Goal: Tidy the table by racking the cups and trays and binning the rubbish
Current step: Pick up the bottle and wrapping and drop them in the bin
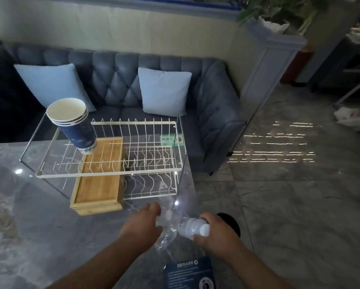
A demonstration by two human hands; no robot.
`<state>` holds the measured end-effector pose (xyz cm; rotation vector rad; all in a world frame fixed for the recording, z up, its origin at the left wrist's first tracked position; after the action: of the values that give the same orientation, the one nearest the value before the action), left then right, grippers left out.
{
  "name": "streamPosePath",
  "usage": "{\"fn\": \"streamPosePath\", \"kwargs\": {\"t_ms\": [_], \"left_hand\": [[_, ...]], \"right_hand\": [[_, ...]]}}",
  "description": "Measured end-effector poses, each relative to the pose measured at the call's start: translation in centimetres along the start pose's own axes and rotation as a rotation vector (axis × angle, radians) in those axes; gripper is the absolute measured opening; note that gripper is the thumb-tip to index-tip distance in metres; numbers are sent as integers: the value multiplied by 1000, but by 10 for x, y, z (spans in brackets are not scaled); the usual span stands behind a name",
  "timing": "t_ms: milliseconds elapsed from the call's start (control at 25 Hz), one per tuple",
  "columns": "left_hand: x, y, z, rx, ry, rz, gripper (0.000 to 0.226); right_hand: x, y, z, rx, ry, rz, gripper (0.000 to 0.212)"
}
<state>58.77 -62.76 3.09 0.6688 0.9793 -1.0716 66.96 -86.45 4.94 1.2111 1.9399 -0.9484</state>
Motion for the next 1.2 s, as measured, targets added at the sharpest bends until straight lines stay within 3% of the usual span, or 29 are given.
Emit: {"fn": "streamPosePath", "kwargs": {"t_ms": [320,600,960,1200], "left_hand": [[29,8,12,125,-156,-99,42],[67,28,62,161,-172,-170,48],[170,85,171,231,-67,-213,39],[276,117,206,300,1,-293,43]], "right_hand": [[5,-14,28,107,-10,119,58],[-3,-11,66,194,57,289,49],[-18,47,192,313,163,330,52],[39,63,311,498,181,331,56]]}}
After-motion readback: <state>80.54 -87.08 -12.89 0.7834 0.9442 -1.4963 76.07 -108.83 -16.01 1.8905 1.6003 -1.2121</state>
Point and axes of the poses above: each hand's wrist, its own y-axis towards the middle knuckle, its own x-axis out of the palm, z = x × y, the point moved 2 cm from there along y, towards the middle knuckle, and after that the axes turned 15 degrees about z, right-handed, at the moved point
